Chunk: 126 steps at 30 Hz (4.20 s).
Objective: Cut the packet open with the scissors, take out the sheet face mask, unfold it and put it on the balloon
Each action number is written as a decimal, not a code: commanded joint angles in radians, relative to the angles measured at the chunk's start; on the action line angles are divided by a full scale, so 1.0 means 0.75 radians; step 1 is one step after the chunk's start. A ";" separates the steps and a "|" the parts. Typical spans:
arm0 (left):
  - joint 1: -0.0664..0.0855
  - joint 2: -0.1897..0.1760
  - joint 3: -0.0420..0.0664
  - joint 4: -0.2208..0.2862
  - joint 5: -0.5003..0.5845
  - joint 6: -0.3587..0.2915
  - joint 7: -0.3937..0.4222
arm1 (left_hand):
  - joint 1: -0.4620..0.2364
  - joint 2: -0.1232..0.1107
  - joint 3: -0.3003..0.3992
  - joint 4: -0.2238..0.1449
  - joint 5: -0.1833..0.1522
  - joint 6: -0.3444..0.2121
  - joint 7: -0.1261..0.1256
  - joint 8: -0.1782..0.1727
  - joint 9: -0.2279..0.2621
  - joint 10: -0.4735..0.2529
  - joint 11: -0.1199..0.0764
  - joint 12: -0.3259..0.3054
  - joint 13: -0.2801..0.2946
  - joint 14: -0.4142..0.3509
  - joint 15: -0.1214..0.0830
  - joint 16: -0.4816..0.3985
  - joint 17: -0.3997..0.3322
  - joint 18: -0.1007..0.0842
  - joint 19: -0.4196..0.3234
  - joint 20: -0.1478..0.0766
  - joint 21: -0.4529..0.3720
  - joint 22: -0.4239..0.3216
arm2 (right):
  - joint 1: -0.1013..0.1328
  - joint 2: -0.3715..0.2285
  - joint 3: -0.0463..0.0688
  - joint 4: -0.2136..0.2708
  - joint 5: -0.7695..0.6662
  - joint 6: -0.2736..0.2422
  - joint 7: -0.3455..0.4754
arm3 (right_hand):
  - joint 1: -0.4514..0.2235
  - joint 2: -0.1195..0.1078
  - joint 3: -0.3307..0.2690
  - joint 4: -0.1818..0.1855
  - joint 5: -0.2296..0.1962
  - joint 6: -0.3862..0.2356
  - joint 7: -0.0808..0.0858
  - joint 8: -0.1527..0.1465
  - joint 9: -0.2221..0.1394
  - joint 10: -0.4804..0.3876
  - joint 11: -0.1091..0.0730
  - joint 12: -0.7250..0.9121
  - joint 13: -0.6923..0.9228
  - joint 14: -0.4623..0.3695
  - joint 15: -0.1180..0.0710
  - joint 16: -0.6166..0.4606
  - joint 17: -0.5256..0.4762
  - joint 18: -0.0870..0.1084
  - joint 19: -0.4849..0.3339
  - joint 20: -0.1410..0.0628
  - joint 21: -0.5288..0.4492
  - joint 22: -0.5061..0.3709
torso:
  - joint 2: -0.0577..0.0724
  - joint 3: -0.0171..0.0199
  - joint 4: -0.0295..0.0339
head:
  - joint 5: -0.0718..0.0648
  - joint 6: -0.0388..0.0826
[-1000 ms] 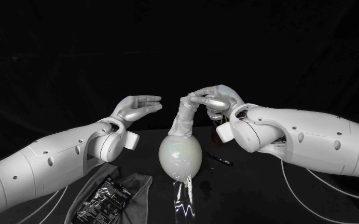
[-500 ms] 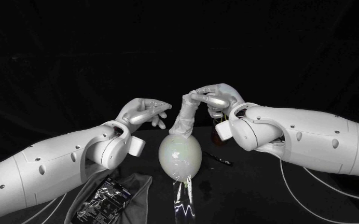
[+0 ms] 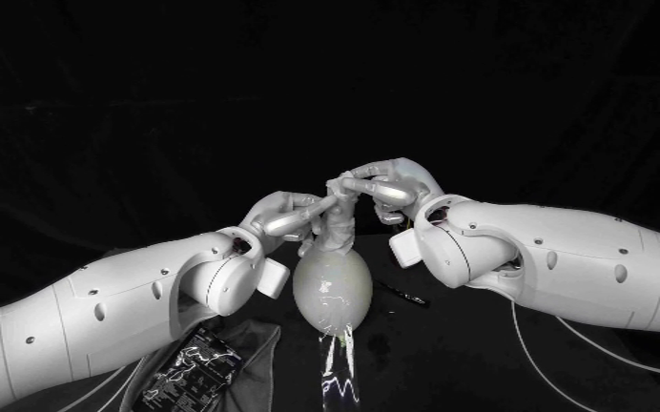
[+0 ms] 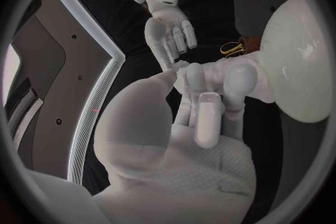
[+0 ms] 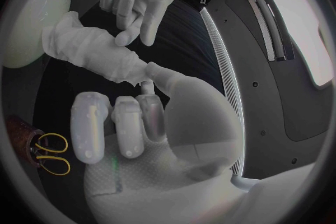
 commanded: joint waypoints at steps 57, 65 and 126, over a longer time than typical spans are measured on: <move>0.002 0.053 0.003 -0.021 0.085 -0.134 0.029 | 0.261 0.003 -0.187 0.034 -0.003 -0.010 -0.006 0.045 0.040 0.060 -0.003 0.210 0.389 0.089 0.006 0.034 0.178 -0.029 -0.036 0.014 0.150 0.174 | 0.000 0.038 -0.002 0.045 0.063 -0.011 -0.048 | 0.011 0.025 0.026 -0.015 0.004 0.004 -0.001 0.104 0.142 0.084 -0.006 0.005 0.267 0.139 -0.010 0.005 0.350 -0.025 0.060 -0.008 0.017 0.306 | 0.000 0.0001 0.0017 | 0.016 -0.001; 0.002 0.059 0.003 -0.030 0.080 -0.162 0.017 | 0.311 0.036 -0.143 0.015 -0.003 0.030 -0.023 0.055 0.039 0.106 -0.018 0.238 0.462 0.108 -0.007 0.049 0.236 -0.037 -0.016 0.001 0.176 0.220 | 0.000 0.041 -0.002 0.043 0.069 -0.007 -0.050 | 0.011 0.025 0.030 -0.020 0.004 0.003 -0.001 0.105 0.143 0.084 -0.006 0.005 0.268 0.139 -0.010 0.005 0.350 -0.025 0.061 -0.008 0.018 0.306 | 0.000 -0.0002 0.0018 | 0.019 -0.003; 0.012 0.015 0.017 -0.016 -0.014 -0.068 -0.136 | -0.007 -0.139 0.302 -0.229 0.000 -0.016 -0.016 0.108 0.146 0.068 -0.017 0.028 0.338 0.101 -0.009 0.036 0.216 -0.043 -0.030 -0.011 0.227 0.280 | 0.002 0.012 -0.002 -0.072 -0.010 0.032 -0.030 | 0.008 0.017 0.036 -0.033 0.004 0.000 0.000 0.106 0.145 0.083 -0.006 0.001 0.265 0.139 -0.010 0.005 0.350 -0.026 0.063 -0.009 0.022 0.307 | 0.000 0.0001 0.0014 | 0.017 0.004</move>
